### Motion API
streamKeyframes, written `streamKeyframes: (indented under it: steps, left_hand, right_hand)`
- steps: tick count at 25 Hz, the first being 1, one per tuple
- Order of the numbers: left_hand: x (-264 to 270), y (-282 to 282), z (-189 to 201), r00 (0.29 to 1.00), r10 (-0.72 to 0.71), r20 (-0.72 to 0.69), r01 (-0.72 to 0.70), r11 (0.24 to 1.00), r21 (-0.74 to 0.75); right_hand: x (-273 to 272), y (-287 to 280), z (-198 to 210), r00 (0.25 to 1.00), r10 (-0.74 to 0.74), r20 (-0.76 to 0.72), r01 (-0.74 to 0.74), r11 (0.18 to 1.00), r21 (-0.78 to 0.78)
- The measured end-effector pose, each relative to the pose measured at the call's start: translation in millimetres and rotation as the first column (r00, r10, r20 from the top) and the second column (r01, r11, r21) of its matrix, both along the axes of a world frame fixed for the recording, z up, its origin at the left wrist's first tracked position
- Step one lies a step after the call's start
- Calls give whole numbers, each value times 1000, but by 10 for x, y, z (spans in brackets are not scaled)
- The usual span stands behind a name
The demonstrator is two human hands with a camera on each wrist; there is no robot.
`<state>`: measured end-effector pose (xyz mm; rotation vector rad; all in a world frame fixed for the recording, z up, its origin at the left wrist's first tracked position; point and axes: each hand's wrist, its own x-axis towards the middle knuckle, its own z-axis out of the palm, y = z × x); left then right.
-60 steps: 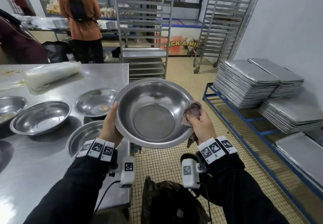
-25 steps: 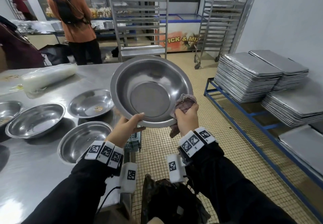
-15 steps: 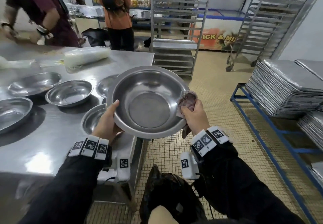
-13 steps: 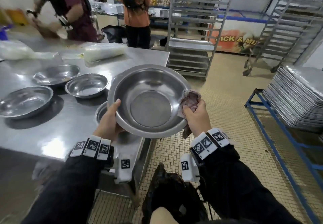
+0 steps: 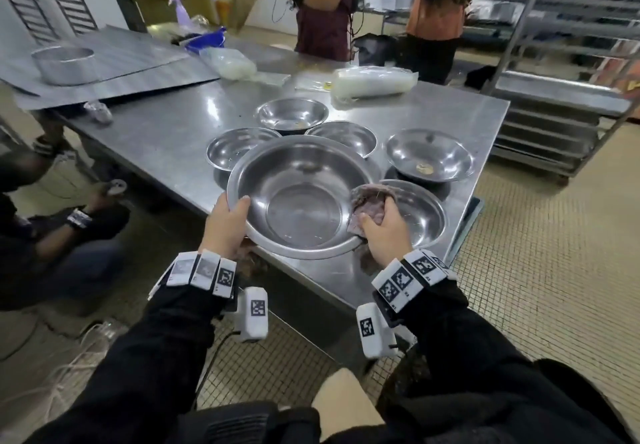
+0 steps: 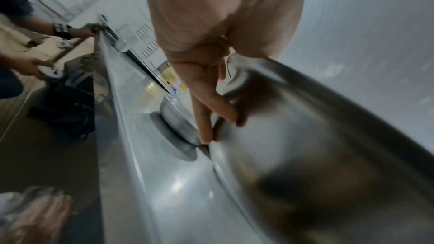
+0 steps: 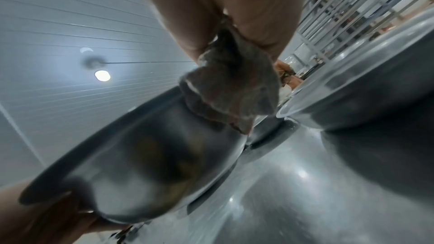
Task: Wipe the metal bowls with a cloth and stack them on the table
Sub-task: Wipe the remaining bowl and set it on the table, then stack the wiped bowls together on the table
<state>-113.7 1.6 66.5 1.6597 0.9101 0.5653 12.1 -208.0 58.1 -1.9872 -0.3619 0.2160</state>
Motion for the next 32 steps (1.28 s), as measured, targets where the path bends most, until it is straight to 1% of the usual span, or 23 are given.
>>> streamKeyframes:
  steps: [3, 6, 9, 13, 17, 19, 21, 22, 23, 24, 25, 26, 27, 29, 30, 31, 32]
  left_hand:
    - [34, 644, -146, 983, -55, -175, 86, 980, 177]
    - [196, 1122, -286, 949, -160, -273, 227, 945, 234]
    - [337, 1361, -416, 908, -256, -330, 341, 912, 230]
    - [497, 1612, -604, 856, -365, -366, 455, 868, 200]
    - [596, 1719, -689, 833, -403, -379, 495, 849, 185]
    - [626, 1747, -701, 829, -412, -379, 502, 846, 179]
    - [636, 1770, -696, 832, -419, -364, 503, 846, 177]
    - [634, 1778, -706, 839, -419, -348, 497, 850, 175]
    - [637, 1777, -706, 846, -420, -329, 489, 856, 166]
    - [634, 1774, -708, 855, -419, -305, 480, 862, 161]
    - [637, 1773, -726, 864, -418, -282, 472, 867, 159]
    - [640, 1775, -733, 875, -413, -255, 460, 873, 165]
    - [644, 1778, -744, 882, -407, -240, 451, 876, 172]
    - [652, 1767, -758, 892, -404, -204, 441, 876, 195]
    - [652, 1763, -750, 894, -406, -191, 440, 875, 202]
    - [656, 1762, -737, 894, -407, -189, 442, 872, 212]
    - [659, 1761, -727, 894, -408, -187, 443, 867, 227]
  right_hand:
    - [-49, 554, -228, 998, -67, -17, 67, 998, -16]
    - [-85, 950, -428, 983, -177, -46, 175, 984, -40]
    - [-73, 1158, -602, 956, -282, -83, 275, 958, -86]
    - [-57, 1335, -704, 915, -391, -94, 380, 917, -121]
    - [-96, 1369, -704, 897, -431, -97, 423, 901, -96]
    - [-108, 1286, -646, 893, -445, -70, 436, 892, -119]
    - [-129, 1146, -554, 882, -469, -52, 450, 869, -205]
    - [-148, 1067, -512, 870, -491, -43, 464, 845, -265]
    - [-163, 989, -500, 862, -507, -20, 468, 809, -356]
    - [-185, 940, -482, 861, -509, -2, 453, 767, -454]
    - [-201, 918, -487, 864, -503, 1, 430, 739, -519]
    - [-209, 926, -509, 870, -492, -11, 411, 740, -533]
    - [-223, 961, -522, 870, -492, -43, 408, 764, -500]
    - [-269, 1082, -543, 859, -494, -133, 422, 832, -360]
    - [-291, 1154, -558, 854, -495, -162, 437, 850, -294]
    - [-317, 1229, -579, 856, -490, -163, 444, 860, -250]
    - [-354, 1294, -598, 866, -483, -131, 451, 867, -213]
